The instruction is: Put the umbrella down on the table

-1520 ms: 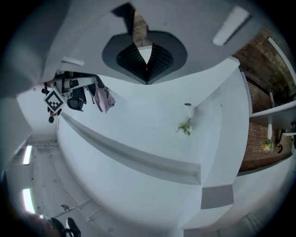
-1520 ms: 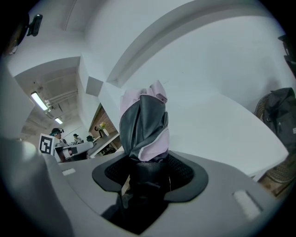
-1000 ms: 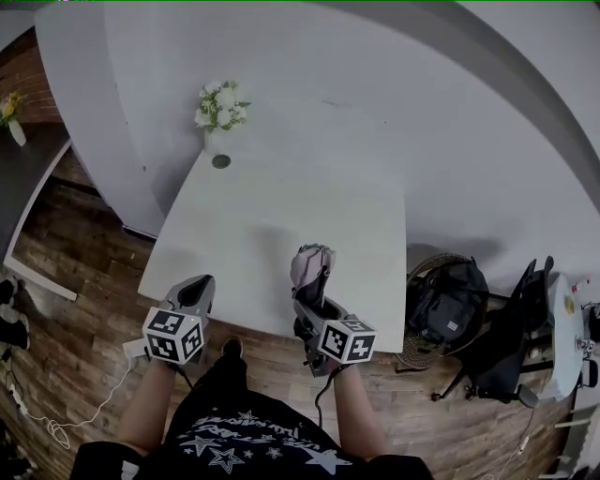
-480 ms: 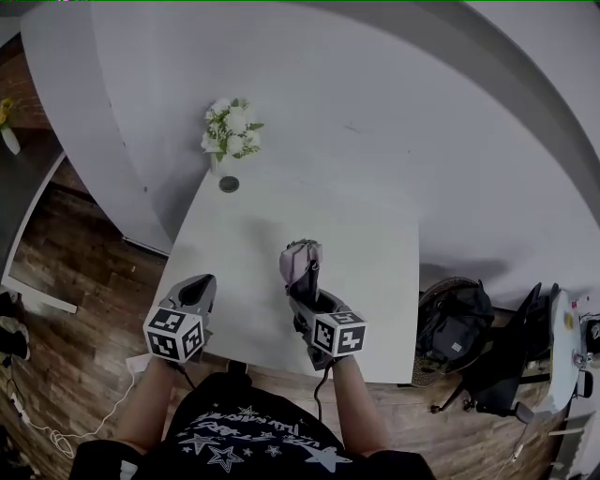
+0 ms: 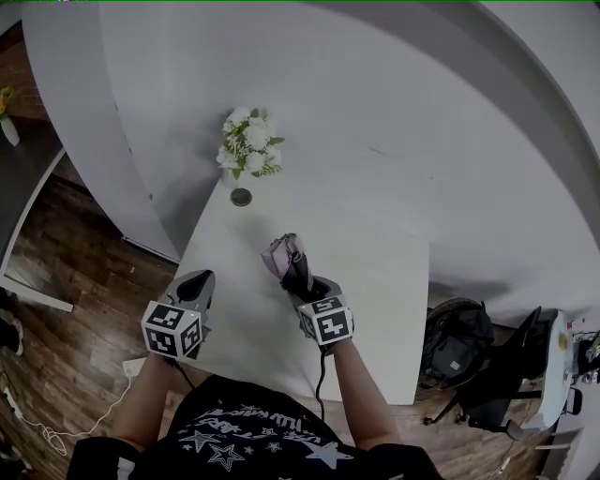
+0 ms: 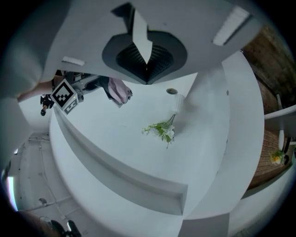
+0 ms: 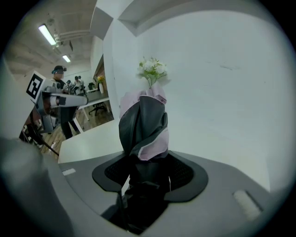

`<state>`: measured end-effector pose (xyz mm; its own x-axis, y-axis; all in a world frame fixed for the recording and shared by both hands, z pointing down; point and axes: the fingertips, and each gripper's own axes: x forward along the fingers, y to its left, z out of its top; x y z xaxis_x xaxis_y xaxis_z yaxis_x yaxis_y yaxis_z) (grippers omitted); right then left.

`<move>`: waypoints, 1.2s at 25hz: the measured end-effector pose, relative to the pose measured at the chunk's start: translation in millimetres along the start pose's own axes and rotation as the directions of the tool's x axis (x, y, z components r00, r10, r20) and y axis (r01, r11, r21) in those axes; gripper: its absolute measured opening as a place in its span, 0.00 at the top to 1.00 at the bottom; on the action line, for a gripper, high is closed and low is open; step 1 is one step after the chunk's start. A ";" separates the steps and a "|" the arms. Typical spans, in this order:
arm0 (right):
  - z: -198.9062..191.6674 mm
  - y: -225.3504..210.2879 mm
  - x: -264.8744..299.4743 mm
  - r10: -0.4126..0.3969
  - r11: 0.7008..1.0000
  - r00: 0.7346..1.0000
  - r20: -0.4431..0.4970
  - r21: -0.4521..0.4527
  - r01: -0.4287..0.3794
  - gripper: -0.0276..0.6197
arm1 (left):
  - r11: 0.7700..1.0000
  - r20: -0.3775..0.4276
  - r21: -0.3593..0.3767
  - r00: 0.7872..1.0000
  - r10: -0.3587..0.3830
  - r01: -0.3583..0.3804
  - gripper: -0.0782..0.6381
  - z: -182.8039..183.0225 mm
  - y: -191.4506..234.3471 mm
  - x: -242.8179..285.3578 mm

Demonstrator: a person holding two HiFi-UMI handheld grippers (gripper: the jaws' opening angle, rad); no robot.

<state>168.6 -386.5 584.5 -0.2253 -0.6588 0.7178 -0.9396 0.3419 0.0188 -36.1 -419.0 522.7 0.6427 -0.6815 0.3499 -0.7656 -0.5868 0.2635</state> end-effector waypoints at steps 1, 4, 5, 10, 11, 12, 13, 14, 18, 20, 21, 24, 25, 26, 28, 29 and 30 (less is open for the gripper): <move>2.0 0.1 6.3 0.000 1.000 1.000 -0.015 -0.025 0.000 0.57 | 1.000 -0.002 -0.003 1.000 0.002 -0.002 0.89 0.5 4.4 2.4; 5.1 -1.2 24.1 0.000 0.996 0.999 -0.054 -0.090 -0.005 0.57 | 1.000 -0.002 -0.014 1.000 0.007 -0.007 0.89 2.7 14.4 9.0; 6.0 -1.9 29.8 0.000 0.994 0.998 -0.065 -0.110 -0.007 0.57 | 1.000 -0.002 -0.016 1.000 0.008 -0.008 0.89 3.4 16.7 10.9; 12.4 -6.6 58.5 0.005 0.980 0.993 -0.114 -0.195 -0.027 0.57 | 1.000 -0.006 -0.008 1.000 0.008 -0.008 0.89 2.6 24.9 20.7; 13.3 -7.4 64.2 0.008 0.977 0.992 -0.124 -0.209 -0.034 0.57 | 1.000 -0.009 -0.008 1.000 0.009 -0.009 0.89 1.2 26.5 22.8; 14.3 -8.5 69.7 0.009 0.975 0.991 -0.133 -0.220 -0.039 0.57 | 1.000 -0.012 -0.010 1.000 0.011 -0.012 0.89 -0.1 28.1 25.2; 15.2 -9.9 74.9 0.008 0.972 0.990 -0.142 -0.231 -0.041 0.57 | 1.000 -0.014 -0.013 1.000 0.013 -0.013 0.89 -0.9 29.6 27.6; 15.7 -11.5 80.1 0.005 0.969 0.989 -0.150 -0.243 -0.041 0.57 | 1.000 -0.016 -0.016 1.000 0.013 -0.014 0.89 -1.4 31.0 29.9; 14.0 -16.1 98.0 -0.004 0.958 0.983 -0.182 -0.281 -0.048 0.57 | 1.000 -0.025 -0.026 1.000 0.017 -0.018 0.89 -2.4 36.6 35.6; 13.0 -16.6 104.3 -0.007 0.954 0.981 -0.195 -0.295 -0.052 0.57 | 0.999 -0.029 -0.034 0.999 0.021 -0.022 0.89 -3.2 40.6 36.9; 12.7 -16.2 107.1 -0.007 0.952 0.980 -0.201 -0.301 -0.055 0.57 | 0.999 -0.030 -0.039 0.999 0.024 -0.025 0.89 -3.7 42.9 37.4; 14.3 -14.2 113.6 -0.002 0.946 0.977 -0.212 -0.317 -0.067 0.57 | 0.998 -0.035 -0.046 0.999 0.031 -0.032 0.89 -4.8 47.6 40.2; 15.0 -14.2 115.7 -0.001 0.944 0.977 -0.213 -0.323 -0.070 0.57 | 0.998 -0.036 -0.043 0.999 0.033 -0.034 0.89 -5.2 48.2 41.3; 15.4 -14.7 117.9 -0.001 0.942 0.976 -0.216 -0.329 -0.072 0.57 | 0.999 -0.037 -0.039 0.999 0.034 -0.035 0.89 -5.9 48.3 42.4; 15.7 -16.6 121.8 -0.004 0.937 0.975 -0.224 -0.342 -0.075 0.57 | 0.999 -0.041 -0.035 0.999 0.034 -0.036 0.89 -7.6 48.3 44.1; 16.4 -17.4 123.3 -0.005 0.935 0.974 -0.227 -0.346 -0.076 0.57 | 0.999 -0.042 -0.037 0.998 0.035 -0.037 0.89 -8.5 48.5 44.6; 17.3 -17.7 124.4 -0.004 0.935 0.974 -0.228 -0.347 -0.078 0.57 | 0.998 -0.044 -0.040 0.998 0.036 -0.038 0.89 -9.5 48.9 44.9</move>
<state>152.8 -486.1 661.4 -0.1572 -0.4896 0.8577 -0.7712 0.6033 0.2031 -44.9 -474.1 559.8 0.6128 -0.6823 0.3988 -0.7900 -0.5425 0.2857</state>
